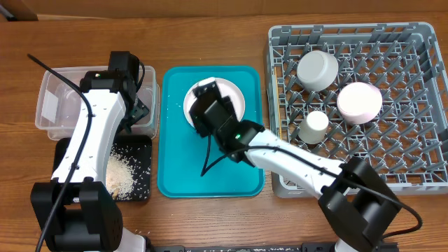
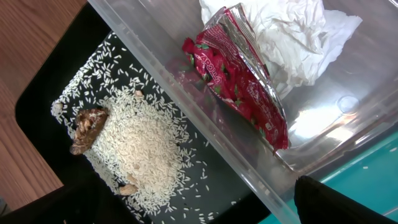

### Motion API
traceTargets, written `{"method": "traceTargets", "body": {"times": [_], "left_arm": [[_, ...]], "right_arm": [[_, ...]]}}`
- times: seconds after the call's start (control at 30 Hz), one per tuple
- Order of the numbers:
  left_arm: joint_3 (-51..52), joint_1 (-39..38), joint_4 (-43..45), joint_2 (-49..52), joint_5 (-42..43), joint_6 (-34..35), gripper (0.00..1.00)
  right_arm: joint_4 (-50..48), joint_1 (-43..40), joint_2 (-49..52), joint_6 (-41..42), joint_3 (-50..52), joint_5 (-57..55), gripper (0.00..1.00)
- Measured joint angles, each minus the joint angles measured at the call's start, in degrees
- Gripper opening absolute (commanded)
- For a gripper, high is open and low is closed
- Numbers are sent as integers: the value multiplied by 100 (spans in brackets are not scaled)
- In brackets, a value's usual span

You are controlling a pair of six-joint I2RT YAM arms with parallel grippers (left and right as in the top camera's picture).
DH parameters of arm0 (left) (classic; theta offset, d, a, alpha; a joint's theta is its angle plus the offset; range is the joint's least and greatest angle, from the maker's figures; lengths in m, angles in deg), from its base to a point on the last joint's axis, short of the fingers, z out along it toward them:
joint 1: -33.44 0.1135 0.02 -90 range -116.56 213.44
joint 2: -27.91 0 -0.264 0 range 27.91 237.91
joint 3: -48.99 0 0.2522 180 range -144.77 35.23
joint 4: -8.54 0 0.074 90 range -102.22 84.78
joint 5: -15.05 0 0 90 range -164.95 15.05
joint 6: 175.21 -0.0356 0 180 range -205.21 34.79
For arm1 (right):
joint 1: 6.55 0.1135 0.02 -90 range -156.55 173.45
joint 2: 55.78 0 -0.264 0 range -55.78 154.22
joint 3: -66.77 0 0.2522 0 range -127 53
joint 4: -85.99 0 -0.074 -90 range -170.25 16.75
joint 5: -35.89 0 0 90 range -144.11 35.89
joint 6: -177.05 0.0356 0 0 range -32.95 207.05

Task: Sort waste into correct bins and load items into the dishwasher
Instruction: 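Move the right gripper back to the white plate on the teal tray, then push the white plate's edge and grasp its rim with the right gripper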

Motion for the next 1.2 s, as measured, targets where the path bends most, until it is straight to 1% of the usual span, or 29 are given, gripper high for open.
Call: {"method": "traceTargets", "body": {"times": [0.07,0.27,0.43,0.57,0.63,0.87,1.1,1.2], "left_arm": [[0,0,0,0,0,0,100],[0,0,0,0,2,0,100],[0,0,-2,0,0,0,100],[0,0,-2,0,0,0,100],[0,0,-2,0,2,0,100],[0,0,0,0,0,0,100],[0,0,0,0,0,0,100],[0,0,-2,0,0,0,100]], "right_arm": [[-7,-164,0,37,0,-101,72],[-11,-695,0,236,0,-234,72],[-7,-933,0,306,0,-116,73],[-35,-988,35,321,0,-42,73],[-61,-1014,103,317,0,-26,77],[-66,-1213,564,321,0,17,78],[-61,-1279,796,321,0,186,78],[-61,-1281,826,321,0,380,76]]}}
